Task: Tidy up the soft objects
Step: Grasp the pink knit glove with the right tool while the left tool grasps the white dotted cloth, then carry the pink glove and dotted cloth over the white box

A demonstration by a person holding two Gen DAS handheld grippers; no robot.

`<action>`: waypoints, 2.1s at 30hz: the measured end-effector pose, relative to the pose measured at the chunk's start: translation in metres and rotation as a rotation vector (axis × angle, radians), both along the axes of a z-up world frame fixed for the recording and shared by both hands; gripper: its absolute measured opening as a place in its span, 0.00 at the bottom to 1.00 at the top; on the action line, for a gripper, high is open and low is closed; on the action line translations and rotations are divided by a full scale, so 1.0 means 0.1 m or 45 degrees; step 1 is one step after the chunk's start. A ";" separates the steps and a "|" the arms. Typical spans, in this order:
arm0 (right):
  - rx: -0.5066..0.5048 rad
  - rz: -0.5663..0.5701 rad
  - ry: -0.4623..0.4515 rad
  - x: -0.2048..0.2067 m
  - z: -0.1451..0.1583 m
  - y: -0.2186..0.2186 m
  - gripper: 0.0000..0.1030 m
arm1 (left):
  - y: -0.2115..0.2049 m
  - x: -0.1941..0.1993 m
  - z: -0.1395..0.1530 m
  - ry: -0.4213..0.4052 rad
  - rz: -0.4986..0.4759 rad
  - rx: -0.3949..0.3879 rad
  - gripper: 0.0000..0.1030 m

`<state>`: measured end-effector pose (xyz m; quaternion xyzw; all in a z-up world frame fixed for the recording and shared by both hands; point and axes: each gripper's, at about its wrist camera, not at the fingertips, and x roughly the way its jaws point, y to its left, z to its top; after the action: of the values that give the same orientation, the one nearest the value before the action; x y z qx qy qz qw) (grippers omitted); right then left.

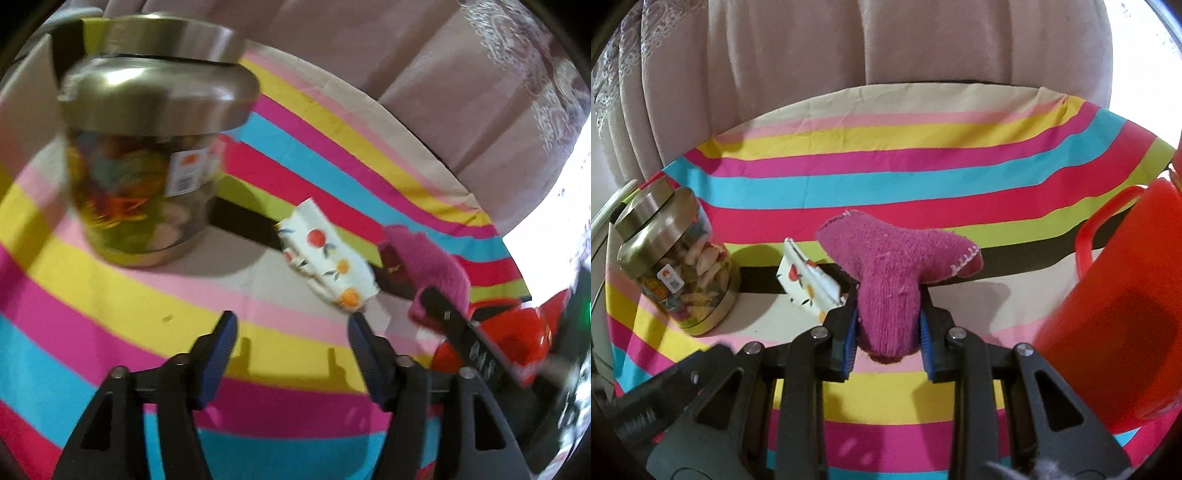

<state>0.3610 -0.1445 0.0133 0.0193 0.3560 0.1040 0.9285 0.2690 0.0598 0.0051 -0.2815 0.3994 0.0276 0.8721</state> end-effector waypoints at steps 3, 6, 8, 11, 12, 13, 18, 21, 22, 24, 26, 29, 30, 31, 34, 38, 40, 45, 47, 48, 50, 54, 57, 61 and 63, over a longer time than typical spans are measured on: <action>0.002 -0.030 -0.035 0.00 0.01 -0.07 0.30 | -0.06 0.25 0.02 -0.003 0.015 -0.068 0.68; 0.006 -0.061 -0.050 0.02 0.01 -0.12 0.30 | -0.12 0.53 0.01 0.024 0.042 -0.101 0.69; 0.012 -0.074 -0.048 0.03 0.00 -0.15 0.31 | -0.14 0.69 -0.03 0.062 0.063 -0.107 0.70; 0.015 -0.083 -0.036 0.05 -0.03 -0.19 0.31 | -0.19 0.97 -0.11 0.136 0.043 -0.095 0.73; 0.016 -0.084 -0.030 0.07 -0.05 -0.19 0.31 | -0.20 1.04 -0.14 0.170 0.045 -0.072 0.73; 0.018 -0.085 -0.025 0.08 -0.06 -0.20 0.31 | -0.20 1.11 -0.18 0.210 0.059 -0.052 0.73; 0.024 -0.086 -0.015 0.09 -0.08 -0.23 0.31 | -0.26 1.35 -0.36 0.319 -0.011 -0.038 0.73; 0.023 -0.083 -0.006 0.09 -0.10 -0.23 0.31 | -0.34 1.38 -0.36 0.297 -0.092 0.006 0.63; 0.021 -0.083 0.000 0.09 -0.10 -0.23 0.31 | -0.36 1.37 -0.36 0.293 -0.115 0.032 0.57; 0.019 -0.077 0.006 0.11 -0.12 -0.22 0.31 | -0.39 1.33 -0.34 0.281 -0.150 0.075 0.49; 0.015 -0.067 0.009 0.11 -0.12 -0.21 0.31 | -0.41 1.29 -0.32 0.276 -0.171 0.112 0.42; 0.009 -0.044 0.018 0.10 -0.13 -0.19 0.30 | -0.41 1.19 -0.24 0.261 -0.195 0.147 0.33; 0.009 -0.034 0.024 0.09 -0.13 -0.19 0.30 | -0.41 1.17 -0.22 0.255 -0.197 0.153 0.32; 0.008 -0.024 0.028 0.08 -0.13 -0.18 0.30 | -0.40 1.12 -0.19 0.247 -0.200 0.155 0.31; 0.001 0.009 0.027 0.01 -0.11 -0.15 0.30 | -0.40 0.99 -0.09 0.219 -0.195 0.148 0.30; -0.003 0.056 0.025 -0.13 -0.03 -0.13 0.30 | -0.32 0.68 0.11 0.150 -0.174 0.149 0.30; 0.011 0.086 0.035 -0.21 0.02 -0.14 0.30 | -0.26 0.50 0.18 0.119 -0.151 0.137 0.30; 0.029 0.135 0.043 -0.42 0.20 -0.21 0.30 | -0.19 0.08 0.30 0.060 -0.112 0.071 0.30; 0.031 0.136 0.042 -0.51 0.27 -0.26 0.30 | -0.20 -0.10 0.35 0.027 -0.111 0.051 0.30; 0.036 0.136 0.041 -0.57 0.32 -0.30 0.30 | -0.23 -0.19 0.38 0.013 -0.115 0.047 0.30; 0.037 0.138 0.034 -0.68 0.40 -0.37 0.30 | -0.32 -0.32 0.44 -0.019 -0.129 0.036 0.31; 0.044 0.154 0.026 -0.99 0.53 -0.56 0.30 | -0.49 -0.59 0.55 -0.072 -0.169 0.015 0.30; 0.043 0.143 0.027 -1.19 0.56 -0.79 0.31 | -0.63 -0.73 0.61 -0.094 -0.207 0.002 0.31; 0.052 0.101 0.031 -1.41 0.61 -1.13 0.31 | -0.85 -0.90 0.65 -0.108 -0.262 -0.025 0.31; 0.039 0.077 0.018 -1.53 0.65 -1.28 0.31 | -0.98 -0.97 0.67 -0.114 -0.302 -0.035 0.31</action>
<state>0.2079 -0.2728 0.0787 0.0233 0.3615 0.1374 0.9219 0.1721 -0.0379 0.0725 -0.2452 0.3908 -0.0938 0.8823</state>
